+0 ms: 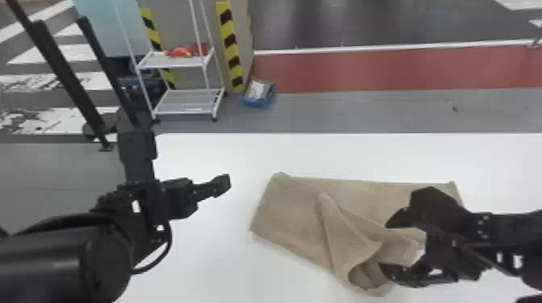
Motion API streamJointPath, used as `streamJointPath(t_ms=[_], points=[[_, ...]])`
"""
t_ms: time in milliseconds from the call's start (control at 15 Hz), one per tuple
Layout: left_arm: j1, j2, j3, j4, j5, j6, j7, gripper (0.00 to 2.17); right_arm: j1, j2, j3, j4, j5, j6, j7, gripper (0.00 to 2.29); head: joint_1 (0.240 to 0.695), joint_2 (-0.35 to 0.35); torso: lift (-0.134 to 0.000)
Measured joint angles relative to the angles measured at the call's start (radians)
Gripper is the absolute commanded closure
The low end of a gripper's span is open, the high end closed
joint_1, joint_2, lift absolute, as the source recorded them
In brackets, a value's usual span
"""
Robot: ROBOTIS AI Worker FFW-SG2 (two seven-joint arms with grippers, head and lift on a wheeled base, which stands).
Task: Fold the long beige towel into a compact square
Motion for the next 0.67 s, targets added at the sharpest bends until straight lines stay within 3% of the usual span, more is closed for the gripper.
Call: streamJointPath(t_ms=[200,400,667], points=[[0.011,0.000,0.004,-0.007,0.005,0.000,-0.001,0.09,-0.036,0.013,0.044,0.042,0.027,0.002,-0.003,0.48,0.695,0.183,-0.124],[0.017,0.000,0.005,-0.011,0.005,0.000,-0.003,0.09,-0.062,0.019,0.080,0.068,0.054,0.012,0.024,0.93,0.695,0.198,-0.124],[0.017,0.000,0.003,-0.013,0.005,0.001,-0.003,0.09,-0.070,0.014,0.086,0.072,0.066,0.017,0.061,1.29,0.695,0.198,-0.124]])
